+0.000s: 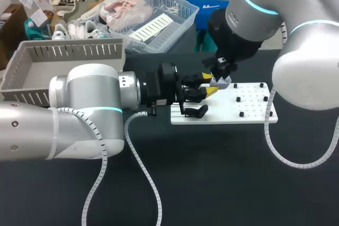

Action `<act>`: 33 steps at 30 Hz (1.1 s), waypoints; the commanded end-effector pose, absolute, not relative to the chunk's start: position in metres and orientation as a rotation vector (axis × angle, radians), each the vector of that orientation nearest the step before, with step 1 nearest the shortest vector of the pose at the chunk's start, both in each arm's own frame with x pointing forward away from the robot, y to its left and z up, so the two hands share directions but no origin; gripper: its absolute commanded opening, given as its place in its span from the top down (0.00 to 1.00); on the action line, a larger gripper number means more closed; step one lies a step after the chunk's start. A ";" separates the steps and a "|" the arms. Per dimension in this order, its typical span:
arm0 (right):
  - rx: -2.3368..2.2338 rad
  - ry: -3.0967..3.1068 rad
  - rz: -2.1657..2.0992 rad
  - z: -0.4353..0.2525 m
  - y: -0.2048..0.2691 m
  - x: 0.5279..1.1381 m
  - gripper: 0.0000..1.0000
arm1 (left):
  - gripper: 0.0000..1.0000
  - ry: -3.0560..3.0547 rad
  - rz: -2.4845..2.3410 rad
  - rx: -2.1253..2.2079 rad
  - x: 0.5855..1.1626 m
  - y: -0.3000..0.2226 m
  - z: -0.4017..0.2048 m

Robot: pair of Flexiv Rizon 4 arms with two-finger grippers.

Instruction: Pick up each earbud case from the left stands, insert the matching earbuds, close the lid, and place the case in the box.

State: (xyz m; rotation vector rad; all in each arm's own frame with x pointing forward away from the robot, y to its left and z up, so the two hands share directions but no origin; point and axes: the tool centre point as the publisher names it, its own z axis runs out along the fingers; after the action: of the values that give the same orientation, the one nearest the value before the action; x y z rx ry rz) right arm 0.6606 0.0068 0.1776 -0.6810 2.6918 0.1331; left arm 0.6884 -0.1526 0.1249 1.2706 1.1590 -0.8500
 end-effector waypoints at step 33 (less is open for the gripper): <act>-0.807 2.607 0.129 0.174 0.003 0.670 1.00 | 1.00 1.159 -0.845 1.265 0.688 -0.153 0.124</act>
State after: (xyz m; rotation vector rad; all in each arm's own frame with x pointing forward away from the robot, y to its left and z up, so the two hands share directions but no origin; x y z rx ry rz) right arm 0.6675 0.0014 0.1754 -0.8043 2.6032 0.1268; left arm 0.6884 -0.1526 0.1249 1.2706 1.1590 -0.8501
